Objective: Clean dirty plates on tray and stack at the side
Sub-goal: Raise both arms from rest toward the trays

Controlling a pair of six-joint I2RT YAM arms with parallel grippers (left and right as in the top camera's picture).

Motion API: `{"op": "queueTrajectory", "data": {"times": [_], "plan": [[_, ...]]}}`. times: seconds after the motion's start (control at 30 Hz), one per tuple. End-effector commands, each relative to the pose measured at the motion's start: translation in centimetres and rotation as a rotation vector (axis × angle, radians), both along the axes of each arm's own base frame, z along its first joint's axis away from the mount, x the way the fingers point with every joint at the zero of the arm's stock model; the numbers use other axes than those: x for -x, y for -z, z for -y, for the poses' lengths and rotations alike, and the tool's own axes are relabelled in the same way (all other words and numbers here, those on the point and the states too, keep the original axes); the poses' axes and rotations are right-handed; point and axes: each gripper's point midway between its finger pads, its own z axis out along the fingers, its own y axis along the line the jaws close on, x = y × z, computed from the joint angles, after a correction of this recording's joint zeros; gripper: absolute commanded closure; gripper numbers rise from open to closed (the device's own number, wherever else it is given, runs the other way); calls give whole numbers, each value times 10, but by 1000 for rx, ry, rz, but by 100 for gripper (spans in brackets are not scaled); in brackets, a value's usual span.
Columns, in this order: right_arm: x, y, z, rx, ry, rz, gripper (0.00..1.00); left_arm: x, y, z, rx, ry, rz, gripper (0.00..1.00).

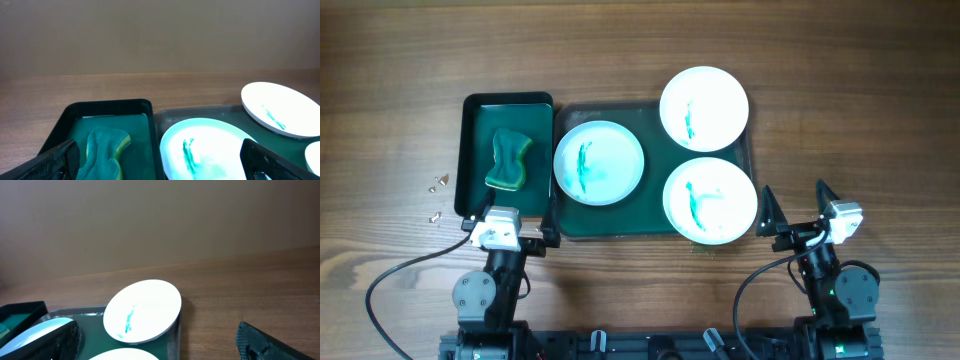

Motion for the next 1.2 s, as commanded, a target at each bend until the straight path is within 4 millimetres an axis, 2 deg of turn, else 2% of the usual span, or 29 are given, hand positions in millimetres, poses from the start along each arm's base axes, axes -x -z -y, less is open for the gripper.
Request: {"op": "queueTrajectory", "data": {"times": [0.0, 0.73, 0.87, 1.03, 1.17], "plan": [[1, 0, -4, -11, -21, 0, 0, 0, 2, 0, -15, 4, 0, 0], [1, -1, -4, -9, -21, 5, 0, 0, 2, 0, -15, 5, 0, 0], [1, -2, -6, -57, -33, 0, 0, 0, 1, 0, -15, 4, 5, 0], [4, -5, -17, -52, -99, 2, 0, 0, -14, 2, -14, 15, 64, 0], [7, -19, -18, -42, -107, 22, 0, 2, -34, 2, -14, 15, 108, 0]]}}
